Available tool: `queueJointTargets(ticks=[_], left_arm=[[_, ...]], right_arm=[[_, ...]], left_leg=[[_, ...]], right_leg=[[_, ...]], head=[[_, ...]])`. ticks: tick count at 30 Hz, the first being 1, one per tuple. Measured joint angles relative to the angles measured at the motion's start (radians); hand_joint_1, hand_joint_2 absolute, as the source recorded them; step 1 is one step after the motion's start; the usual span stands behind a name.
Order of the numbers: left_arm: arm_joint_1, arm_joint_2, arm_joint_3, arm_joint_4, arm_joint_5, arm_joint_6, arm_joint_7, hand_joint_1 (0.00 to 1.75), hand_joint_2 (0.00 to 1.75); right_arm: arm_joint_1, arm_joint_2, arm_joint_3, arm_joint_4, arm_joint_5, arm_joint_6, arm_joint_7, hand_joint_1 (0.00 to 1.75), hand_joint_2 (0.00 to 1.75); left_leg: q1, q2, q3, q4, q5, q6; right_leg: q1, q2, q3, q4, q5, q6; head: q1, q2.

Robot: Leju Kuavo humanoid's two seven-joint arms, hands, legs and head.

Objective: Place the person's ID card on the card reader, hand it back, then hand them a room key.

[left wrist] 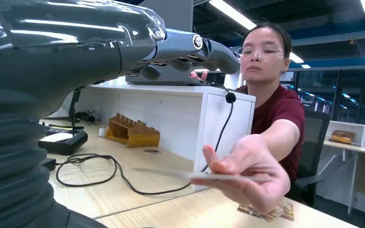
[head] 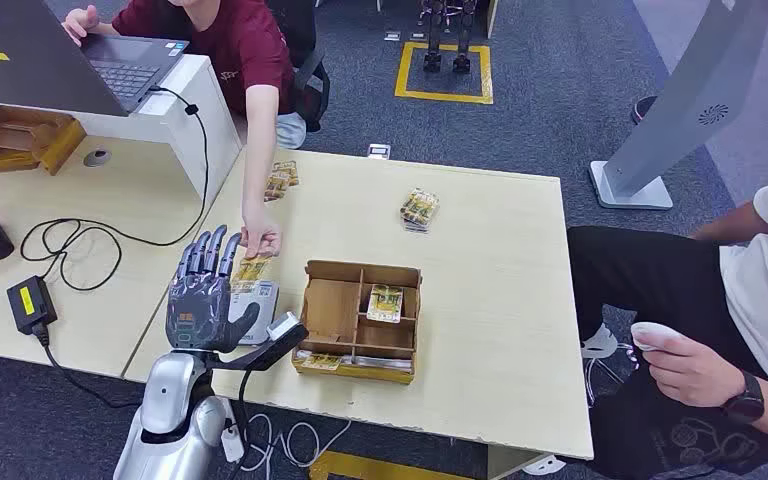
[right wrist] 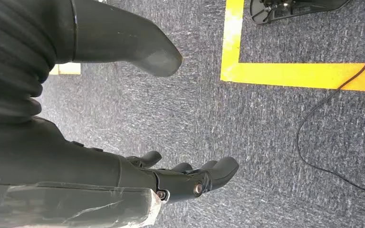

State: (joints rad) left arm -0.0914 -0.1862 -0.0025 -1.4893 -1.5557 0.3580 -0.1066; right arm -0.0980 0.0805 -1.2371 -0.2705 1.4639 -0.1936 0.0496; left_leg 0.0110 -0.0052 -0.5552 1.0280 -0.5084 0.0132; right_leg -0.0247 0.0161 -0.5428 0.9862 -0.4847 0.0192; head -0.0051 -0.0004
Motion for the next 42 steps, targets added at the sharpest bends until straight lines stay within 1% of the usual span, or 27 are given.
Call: queueJointTargets(ticks=[1, 2, 3, 8, 9, 11, 12, 13, 16, 31, 39, 42], left_arm=[[0.0, 0.0, 0.0, -0.001, 0.0, 0.0, 0.0, 0.0, 1.75], [0.0, -0.001, 0.0, -0.001, 0.0, 0.0, 0.0, 0.0, 1.75], [0.0, -0.002, 0.001, -0.003, 0.0, -0.001, 0.0, 0.0, 1.75], [-0.001, -0.004, 0.005, -0.007, 0.001, -0.002, 0.0, 0.0, 1.75], [-0.001, -0.006, 0.006, -0.007, 0.001, -0.003, 0.0, 0.22, 1.75], [-0.001, -0.008, 0.007, -0.007, 0.001, -0.006, -0.001, 1.03, 1.75], [0.0, -0.008, 0.007, -0.007, 0.001, -0.007, -0.003, 1.47, 1.75], [0.0, -0.008, 0.007, -0.007, 0.002, -0.009, -0.005, 1.68, 1.75], [0.0, -0.008, 0.007, -0.007, 0.005, -0.012, -0.01, 1.74, 1.75], [0.008, -0.008, 0.008, -0.031, 0.072, 0.0, -0.064, 1.75, 1.75], [0.019, -0.009, 0.01, -0.055, 0.155, -0.006, -0.107, 1.75, 1.75], [0.021, -0.021, 0.022, -0.072, 0.222, -0.045, -0.116, 1.75, 1.75]], right_arm=[[0.0, 0.0, 0.0, 0.0, 0.0, 0.0, 0.0, 0.0, 0.58], [0.0, 0.0, 0.001, 0.0, 0.0, -0.001, 0.0, 0.0, 0.44], [0.0, 0.0, 0.001, 0.0, 0.0, -0.001, 0.0, 0.0, 0.0], [0.0, 0.002, 0.003, 0.0, 0.003, -0.002, 0.002, 0.0, 0.0], [0.0, 0.002, 0.003, 0.0, 0.003, -0.002, 0.003, 0.0, 0.0], [0.0, 0.002, 0.003, 0.0, 0.003, -0.002, 0.003, 0.0, 0.0], [0.0, 0.003, 0.003, 0.0, 0.003, -0.002, 0.003, 0.0, 0.0], [0.0, 0.003, 0.003, 0.0, 0.003, -0.002, 0.003, 0.0, 0.0], [0.0, 0.003, 0.003, 0.0, 0.003, -0.002, 0.003, 0.0, 0.0], [0.0, 0.005, 0.003, -0.001, 0.01, -0.007, 0.003, 0.0, 0.0], [0.0, 0.005, 0.005, -0.001, 0.016, -0.015, 0.006, 0.0, 0.0], [0.0, 0.006, 0.006, -0.001, 0.018, -0.017, 0.011, 0.0, 0.0]], left_leg=[[0.0, 0.0, 0.0, 0.0, 0.0, 0.0], [0.0, 0.0, 0.0, 0.0, 0.0, 0.0], [0.0, 0.0, 0.0, 0.0, 0.0, 0.0], [0.0, 0.0, 0.0, 0.0, 0.0, 0.0], [0.0, 0.0, 0.0, 0.0, 0.0, 0.0], [0.0, 0.0, 0.0, 0.0, 0.0, 0.0], [0.0, 0.0, 0.0, 0.0, 0.0, 0.0], [0.0, 0.0, 0.0, 0.0, 0.0, 0.0], [0.0, 0.0, 0.0, 0.0, 0.0, 0.0], [0.0, 0.0, 0.0, 0.0, 0.0, 0.0], [0.0, 0.0, 0.0, 0.0, 0.0, 0.0], [0.0, 0.0, 0.0, 0.0, 0.0, 0.0]], right_leg=[[0.0, 0.0, 0.0, 0.0, 0.0, 0.0], [0.0, 0.0, 0.0, 0.0, 0.0, 0.0], [0.0, 0.0, 0.0, 0.0, 0.0, 0.0], [0.0, 0.0, 0.0, 0.0, 0.0, 0.0], [0.0, 0.0, 0.0, 0.0, 0.0, 0.0], [0.0, 0.0, 0.0, 0.0, 0.0, 0.0], [0.0, 0.0, 0.0, 0.0, 0.0, 0.0], [0.0, 0.0, 0.0, 0.0, 0.0, 0.0], [0.0, 0.0, 0.0, 0.0, 0.0, 0.0], [0.0, 0.0, 0.0, 0.0, 0.0, 0.0], [0.0, 0.0, 0.0, 0.0, 0.0, 0.0], [0.0, 0.0, 0.0, 0.0, 0.0, 0.0]], head=[[0.0, 0.0], [0.0, 0.0], [0.0, 0.0], [0.0, 0.0], [0.0, 0.0], [0.0, 0.0], [0.0, 0.0], [0.0, 0.0], [0.0, 0.0], [0.0, 0.0], [0.0, 0.0], [0.0, 0.0]])
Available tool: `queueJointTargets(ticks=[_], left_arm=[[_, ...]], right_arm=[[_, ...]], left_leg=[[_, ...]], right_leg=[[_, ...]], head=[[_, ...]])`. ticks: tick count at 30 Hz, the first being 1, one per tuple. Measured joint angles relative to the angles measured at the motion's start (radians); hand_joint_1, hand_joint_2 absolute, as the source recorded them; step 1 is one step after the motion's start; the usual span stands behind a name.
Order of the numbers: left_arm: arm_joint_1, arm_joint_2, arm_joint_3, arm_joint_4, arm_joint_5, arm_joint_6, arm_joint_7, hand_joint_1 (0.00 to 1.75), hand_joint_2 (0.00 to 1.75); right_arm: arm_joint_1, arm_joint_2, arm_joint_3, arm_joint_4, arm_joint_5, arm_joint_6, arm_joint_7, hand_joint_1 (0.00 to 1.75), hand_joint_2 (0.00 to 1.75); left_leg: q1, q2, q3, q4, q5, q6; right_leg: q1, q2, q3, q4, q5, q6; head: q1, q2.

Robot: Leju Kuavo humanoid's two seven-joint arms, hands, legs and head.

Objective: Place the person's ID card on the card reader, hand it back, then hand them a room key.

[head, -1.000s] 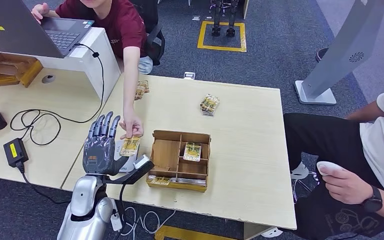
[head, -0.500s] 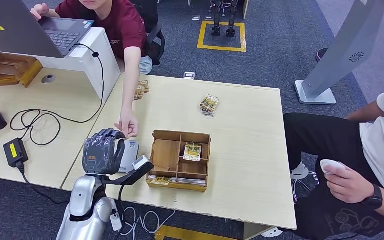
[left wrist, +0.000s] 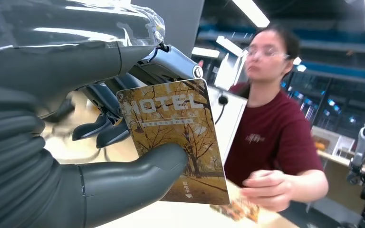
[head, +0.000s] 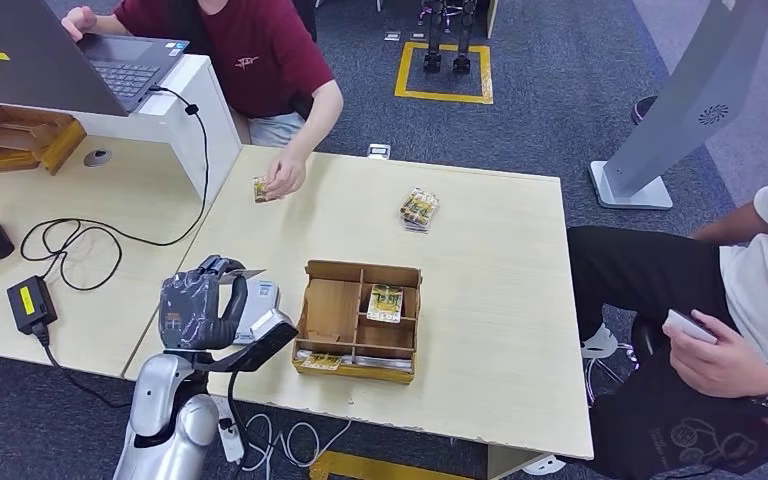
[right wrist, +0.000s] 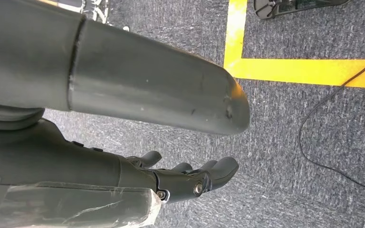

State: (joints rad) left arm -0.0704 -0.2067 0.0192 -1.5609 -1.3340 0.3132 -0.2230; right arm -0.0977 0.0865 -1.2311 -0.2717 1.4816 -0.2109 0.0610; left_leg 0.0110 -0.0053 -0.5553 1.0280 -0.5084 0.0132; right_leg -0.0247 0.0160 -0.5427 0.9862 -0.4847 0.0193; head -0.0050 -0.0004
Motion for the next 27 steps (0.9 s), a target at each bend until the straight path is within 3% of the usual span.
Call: queueJointTargets(ticks=[7, 11, 18, 27], left_arm=[[0.03, -0.051, 0.028, -0.064, 0.378, -0.261, -0.054, 1.75, 1.75], [0.062, -0.06, 0.028, -0.1, 0.502, -0.342, -0.07, 1.75, 1.75], [0.09, -0.061, 0.024, -0.128, 0.511, -0.34, -0.041, 1.75, 1.75], [0.073, -0.074, 0.062, -0.119, 0.376, -0.311, 0.18, 1.75, 1.75]], right_arm=[[0.0, 0.001, 0.0, -0.001, -0.001, 0.0, 0.004, 0.0, 0.0], [0.0, 0.001, 0.0, -0.001, -0.002, 0.0, 0.005, 0.0, 0.0], [0.0, 0.001, 0.0, -0.001, -0.003, 0.001, 0.004, 0.0, 0.0], [-0.001, 0.001, 0.002, -0.001, 0.005, 0.002, 0.009, 0.0, 0.0]], left_leg=[[0.0, 0.0, 0.0, 0.0, 0.0, 0.0], [0.0, 0.0, 0.0, 0.0, 0.0, 0.0], [0.0, 0.0, 0.0, 0.0, 0.0, 0.0], [0.0, 0.0, 0.0, 0.0, 0.0, 0.0]], right_leg=[[0.0, 0.0, 0.0, 0.0, 0.0, 0.0], [0.0, 0.0, 0.0, 0.0, 0.0, 0.0], [0.0, 0.0, 0.0, 0.0, 0.0, 0.0], [0.0, 0.0, 0.0, 0.0, 0.0, 0.0]], head=[[0.0, 0.0], [0.0, 0.0], [0.0, 0.0], [0.0, 0.0]])
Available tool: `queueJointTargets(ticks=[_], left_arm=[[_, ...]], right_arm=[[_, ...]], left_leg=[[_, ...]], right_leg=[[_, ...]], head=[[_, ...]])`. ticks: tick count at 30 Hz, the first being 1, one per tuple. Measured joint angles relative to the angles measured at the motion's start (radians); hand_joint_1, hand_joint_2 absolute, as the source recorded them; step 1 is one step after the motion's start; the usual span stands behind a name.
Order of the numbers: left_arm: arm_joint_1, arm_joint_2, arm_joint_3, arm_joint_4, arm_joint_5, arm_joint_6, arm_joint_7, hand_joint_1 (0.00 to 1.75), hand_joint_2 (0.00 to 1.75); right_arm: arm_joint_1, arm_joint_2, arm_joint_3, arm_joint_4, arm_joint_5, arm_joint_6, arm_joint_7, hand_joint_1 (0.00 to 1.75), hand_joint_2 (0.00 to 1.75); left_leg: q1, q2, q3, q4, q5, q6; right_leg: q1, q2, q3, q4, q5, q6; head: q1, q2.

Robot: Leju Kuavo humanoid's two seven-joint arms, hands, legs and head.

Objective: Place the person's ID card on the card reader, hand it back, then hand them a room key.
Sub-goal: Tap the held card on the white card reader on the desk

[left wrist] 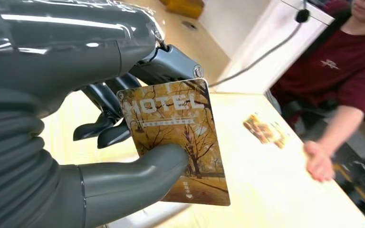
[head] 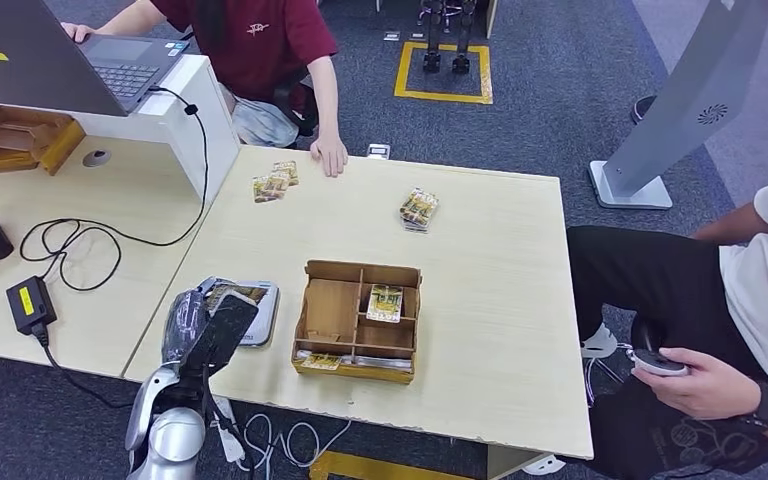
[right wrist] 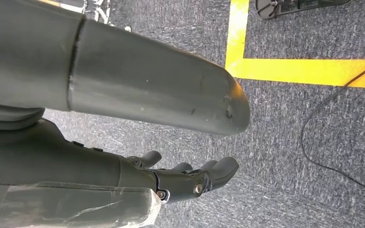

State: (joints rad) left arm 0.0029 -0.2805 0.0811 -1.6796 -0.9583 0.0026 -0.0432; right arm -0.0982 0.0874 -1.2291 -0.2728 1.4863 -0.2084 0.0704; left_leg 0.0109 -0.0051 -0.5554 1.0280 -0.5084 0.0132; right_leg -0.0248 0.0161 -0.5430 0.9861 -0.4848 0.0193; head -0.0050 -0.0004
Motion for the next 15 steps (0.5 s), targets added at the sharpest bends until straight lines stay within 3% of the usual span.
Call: queueJointTargets(ticks=[15], left_arm=[[-0.067, -0.005, 0.171, 0.088, -0.049, 0.013, 0.041, 1.75, 1.75]], right_arm=[[-0.003, 0.0, 0.004, 0.0, 0.013, 0.005, -0.002, 0.0, 0.0]], left_leg=[[0.0, 0.0, 0.0, 0.0, 0.0, 0.0]], right_leg=[[0.0, 0.0, 0.0, 0.0, 0.0, 0.0]], head=[[0.0, 0.0]])
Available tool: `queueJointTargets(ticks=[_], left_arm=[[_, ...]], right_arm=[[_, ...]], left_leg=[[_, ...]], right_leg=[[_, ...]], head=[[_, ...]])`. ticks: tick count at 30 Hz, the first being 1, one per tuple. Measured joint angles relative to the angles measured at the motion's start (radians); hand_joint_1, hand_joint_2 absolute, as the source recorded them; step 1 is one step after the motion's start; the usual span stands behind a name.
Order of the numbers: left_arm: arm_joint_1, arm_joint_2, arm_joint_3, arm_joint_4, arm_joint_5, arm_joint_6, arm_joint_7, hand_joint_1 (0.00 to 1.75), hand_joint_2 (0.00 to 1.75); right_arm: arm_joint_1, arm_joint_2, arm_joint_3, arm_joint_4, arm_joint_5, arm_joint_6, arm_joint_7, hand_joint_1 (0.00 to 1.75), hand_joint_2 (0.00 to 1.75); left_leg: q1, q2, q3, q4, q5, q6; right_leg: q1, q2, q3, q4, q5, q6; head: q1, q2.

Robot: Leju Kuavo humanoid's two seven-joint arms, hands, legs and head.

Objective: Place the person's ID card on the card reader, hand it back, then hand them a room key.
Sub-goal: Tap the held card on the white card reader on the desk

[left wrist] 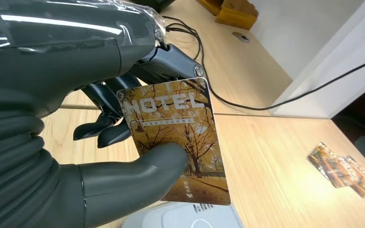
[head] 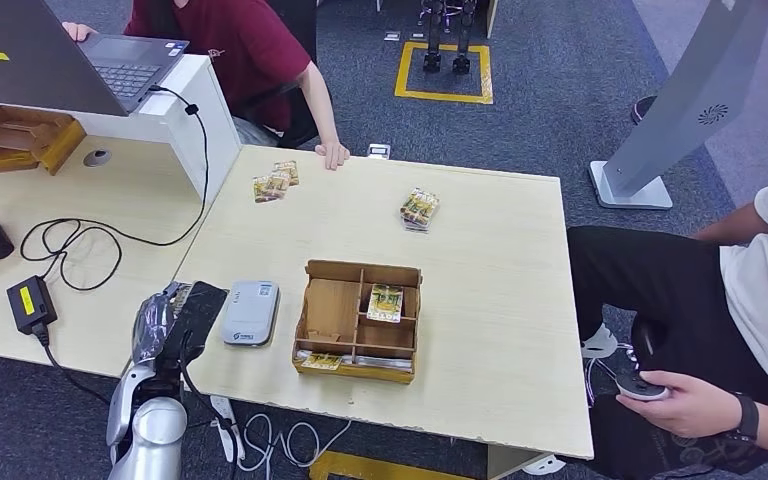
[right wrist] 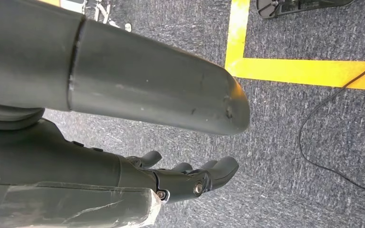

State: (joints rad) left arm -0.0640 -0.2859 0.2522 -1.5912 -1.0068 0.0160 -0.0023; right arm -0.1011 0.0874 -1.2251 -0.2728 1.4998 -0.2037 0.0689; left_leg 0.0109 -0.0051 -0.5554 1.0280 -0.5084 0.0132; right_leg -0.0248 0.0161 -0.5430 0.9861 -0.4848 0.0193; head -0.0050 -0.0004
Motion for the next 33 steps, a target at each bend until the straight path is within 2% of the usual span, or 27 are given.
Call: queueJointTargets(ticks=[15, 23, 33], left_arm=[[-0.044, -0.009, 0.146, 0.126, -0.015, -0.041, -0.01, 1.75, 1.75], [-0.048, -0.015, 0.168, 0.173, 0.004, -0.061, -0.022, 1.75, 1.75], [-0.053, -0.024, 0.156, 0.184, 0.092, -0.102, -0.044, 1.75, 1.75]], right_arm=[[-0.003, 0.0, 0.019, 0.0, 0.016, 0.005, -0.004, 0.0, 0.0], [-0.003, 0.0, 0.024, 0.0, 0.021, 0.005, -0.006, 0.0, 0.0], [-0.003, 0.0, 0.032, 0.0, 0.031, 0.005, -0.006, 0.0, 0.0]], left_leg=[[0.0, 0.0, 0.0, 0.0, 0.0, 0.0], [0.0, 0.0, 0.0, 0.0, 0.0, 0.0], [0.0, 0.0, 0.0, 0.0, 0.0, 0.0]], right_leg=[[0.0, 0.0, 0.0, 0.0, 0.0, 0.0], [0.0, 0.0, 0.0, 0.0, 0.0, 0.0], [0.0, 0.0, 0.0, 0.0, 0.0, 0.0]], head=[[0.0, 0.0], [0.0, 0.0], [0.0, 0.0]])
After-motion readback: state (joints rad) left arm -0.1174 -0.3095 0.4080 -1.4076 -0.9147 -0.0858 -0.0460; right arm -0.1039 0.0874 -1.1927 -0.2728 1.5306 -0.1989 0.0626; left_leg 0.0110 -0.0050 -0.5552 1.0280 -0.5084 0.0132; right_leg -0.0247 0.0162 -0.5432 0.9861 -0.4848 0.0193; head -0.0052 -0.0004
